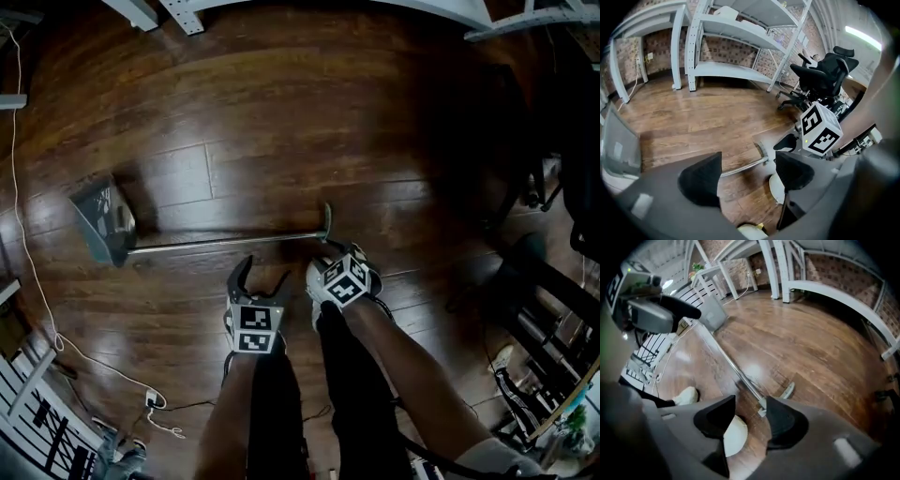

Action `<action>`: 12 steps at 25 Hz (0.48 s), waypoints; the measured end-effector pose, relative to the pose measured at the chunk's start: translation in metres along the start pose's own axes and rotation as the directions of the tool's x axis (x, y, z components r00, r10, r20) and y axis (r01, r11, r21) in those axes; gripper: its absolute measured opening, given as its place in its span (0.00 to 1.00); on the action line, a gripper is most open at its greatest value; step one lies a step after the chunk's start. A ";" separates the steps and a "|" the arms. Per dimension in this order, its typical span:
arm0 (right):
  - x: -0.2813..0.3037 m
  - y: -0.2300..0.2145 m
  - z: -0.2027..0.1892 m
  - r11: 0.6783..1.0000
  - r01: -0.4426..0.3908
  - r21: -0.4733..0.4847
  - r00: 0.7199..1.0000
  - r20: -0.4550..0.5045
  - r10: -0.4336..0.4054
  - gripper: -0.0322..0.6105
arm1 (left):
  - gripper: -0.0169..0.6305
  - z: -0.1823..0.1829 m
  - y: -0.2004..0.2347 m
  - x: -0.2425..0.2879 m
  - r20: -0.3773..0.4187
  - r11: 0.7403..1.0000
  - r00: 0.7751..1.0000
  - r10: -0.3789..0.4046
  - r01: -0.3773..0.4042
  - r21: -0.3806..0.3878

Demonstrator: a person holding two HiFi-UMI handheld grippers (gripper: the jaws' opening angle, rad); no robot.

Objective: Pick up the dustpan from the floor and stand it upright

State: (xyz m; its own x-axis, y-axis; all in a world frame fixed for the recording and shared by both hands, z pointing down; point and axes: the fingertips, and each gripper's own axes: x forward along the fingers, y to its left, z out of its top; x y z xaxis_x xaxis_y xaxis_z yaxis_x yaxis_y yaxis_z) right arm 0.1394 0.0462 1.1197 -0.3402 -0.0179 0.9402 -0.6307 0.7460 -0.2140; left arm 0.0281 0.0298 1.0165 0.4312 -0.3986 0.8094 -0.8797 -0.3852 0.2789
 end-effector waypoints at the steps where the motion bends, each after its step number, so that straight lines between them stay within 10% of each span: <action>1: 0.018 -0.002 -0.002 0.999 0.007 -0.039 1.000 -0.008 -0.007 0.35 | 0.61 -0.007 0.009 0.010 -0.003 1.000 1.000 0.003 -0.003 -0.011; 12: 0.099 -0.006 -0.024 0.905 0.010 -0.424 0.987 -0.142 -0.078 0.21 | 0.61 -0.049 0.042 0.040 -0.059 0.998 0.998 -0.002 -0.002 -0.065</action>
State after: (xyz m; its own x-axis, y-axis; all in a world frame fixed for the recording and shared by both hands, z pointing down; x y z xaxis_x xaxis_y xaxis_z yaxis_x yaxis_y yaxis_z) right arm 0.1267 0.0559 1.2206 -0.1873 0.0190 0.9821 -0.2786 0.9577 -0.0717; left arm -0.0012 0.0384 1.0861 0.4206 -0.3478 0.8379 -0.8916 -0.3293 0.3109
